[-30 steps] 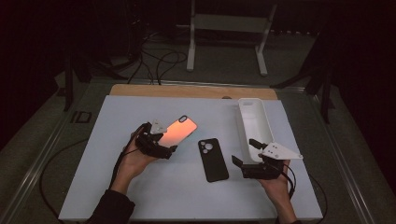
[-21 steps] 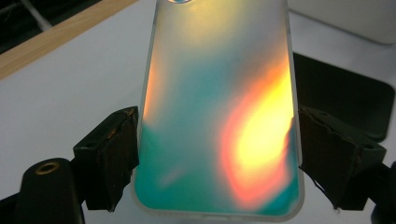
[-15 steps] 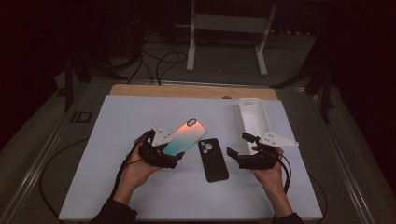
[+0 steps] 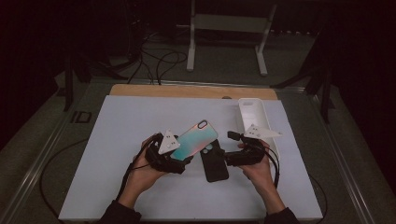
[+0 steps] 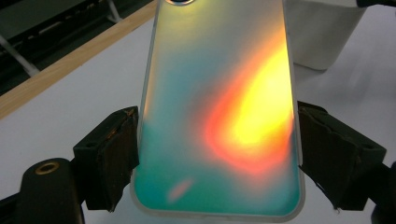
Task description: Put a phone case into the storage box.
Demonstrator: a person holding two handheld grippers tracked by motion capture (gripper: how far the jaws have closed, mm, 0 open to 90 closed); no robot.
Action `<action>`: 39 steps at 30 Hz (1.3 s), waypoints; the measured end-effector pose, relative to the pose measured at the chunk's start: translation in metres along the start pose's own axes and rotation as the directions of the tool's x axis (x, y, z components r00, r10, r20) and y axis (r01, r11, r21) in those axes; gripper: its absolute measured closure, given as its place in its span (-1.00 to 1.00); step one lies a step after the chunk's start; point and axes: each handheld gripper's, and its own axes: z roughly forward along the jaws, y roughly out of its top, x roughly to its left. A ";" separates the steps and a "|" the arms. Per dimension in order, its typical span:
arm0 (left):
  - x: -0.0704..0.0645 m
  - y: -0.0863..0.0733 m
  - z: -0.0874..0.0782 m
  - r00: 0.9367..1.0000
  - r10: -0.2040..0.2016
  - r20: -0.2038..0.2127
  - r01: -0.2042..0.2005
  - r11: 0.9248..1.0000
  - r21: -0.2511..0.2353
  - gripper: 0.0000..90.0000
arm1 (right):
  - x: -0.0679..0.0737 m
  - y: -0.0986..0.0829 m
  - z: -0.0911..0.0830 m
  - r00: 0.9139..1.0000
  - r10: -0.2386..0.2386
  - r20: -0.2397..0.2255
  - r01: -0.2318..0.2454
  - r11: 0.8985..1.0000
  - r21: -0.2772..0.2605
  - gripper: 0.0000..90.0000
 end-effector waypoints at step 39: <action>-0.016 0.002 0.010 0.999 0.021 0.034 -0.020 1.000 -0.011 -0.62 | 0.024 0.015 0.034 0.987 0.101 -0.124 -0.095 0.994 0.054 0.71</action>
